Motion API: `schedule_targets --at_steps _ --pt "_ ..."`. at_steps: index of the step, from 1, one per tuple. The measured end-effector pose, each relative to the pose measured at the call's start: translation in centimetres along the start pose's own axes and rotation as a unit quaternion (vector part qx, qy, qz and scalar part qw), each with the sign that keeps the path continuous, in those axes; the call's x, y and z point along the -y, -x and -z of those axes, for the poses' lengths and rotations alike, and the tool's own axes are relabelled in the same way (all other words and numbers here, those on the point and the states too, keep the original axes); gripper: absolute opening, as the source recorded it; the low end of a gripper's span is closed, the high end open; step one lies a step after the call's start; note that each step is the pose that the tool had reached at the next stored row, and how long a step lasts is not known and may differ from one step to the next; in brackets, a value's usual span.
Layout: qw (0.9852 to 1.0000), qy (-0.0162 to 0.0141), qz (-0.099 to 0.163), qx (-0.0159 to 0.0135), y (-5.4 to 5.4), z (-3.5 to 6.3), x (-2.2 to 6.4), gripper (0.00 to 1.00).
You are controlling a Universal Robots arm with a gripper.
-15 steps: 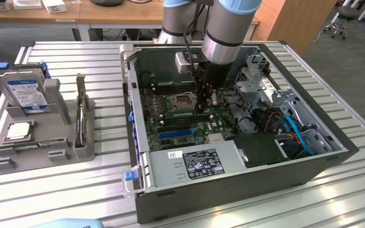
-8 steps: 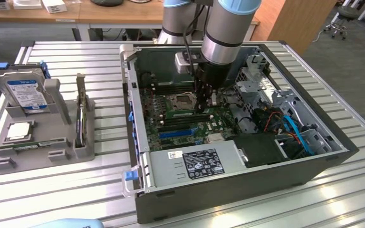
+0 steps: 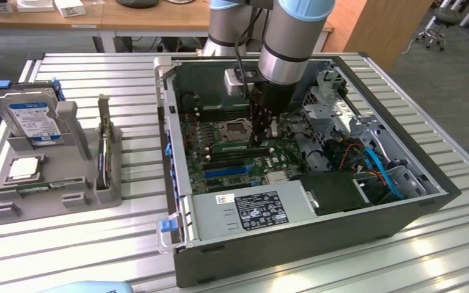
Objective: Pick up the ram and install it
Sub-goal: 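Insert the ram into the slot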
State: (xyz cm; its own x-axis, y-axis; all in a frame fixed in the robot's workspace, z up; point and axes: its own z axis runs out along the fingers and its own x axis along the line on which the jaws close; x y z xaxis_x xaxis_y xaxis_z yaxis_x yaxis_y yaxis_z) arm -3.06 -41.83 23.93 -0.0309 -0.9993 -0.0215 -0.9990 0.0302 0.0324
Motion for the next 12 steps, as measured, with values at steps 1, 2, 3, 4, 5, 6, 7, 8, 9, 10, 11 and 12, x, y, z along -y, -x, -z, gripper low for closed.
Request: schedule_targets --at_steps 1,2,3,4,5,6,7,8,9,10,11,12 --pt "1.0 0.0 0.0 0.0 0.0 -0.04 0.0 0.12" --pt "1.0 0.0 0.0 -0.0001 0.0 -0.06 0.0 0.12" --pt "1.0 0.0 -0.001 -0.0001 -0.01 -0.07 0.0 0.12" --pt "1.0 0.0 -0.001 -0.0001 0.0 -0.09 0.0 0.12" --pt "1.0 0.0 -0.001 0.0 0.0 -0.11 0.0 0.12" --pt "1.0 0.0 -0.001 0.0 0.0 -0.12 0.0 0.12" --pt "1.0 0.0 -0.001 0.0 0.0 -0.14 0.0 0.12" --pt "1.0 0.0 -0.001 0.0 0.0 -0.15 0.0 0.12" --pt "1.0 0.0 0.0 0.0 0.0 -0.16 0.0 0.12" --pt "1.0 0.0 0.0 -0.0001 0.0 -0.17 0.0 0.12" --pt "1.0 0.0 0.0 -0.0001 0.0 -0.17 0.0 0.12" --pt "1.0 0.0 0.0 -0.0001 0.0 -0.17 0.0 0.12"
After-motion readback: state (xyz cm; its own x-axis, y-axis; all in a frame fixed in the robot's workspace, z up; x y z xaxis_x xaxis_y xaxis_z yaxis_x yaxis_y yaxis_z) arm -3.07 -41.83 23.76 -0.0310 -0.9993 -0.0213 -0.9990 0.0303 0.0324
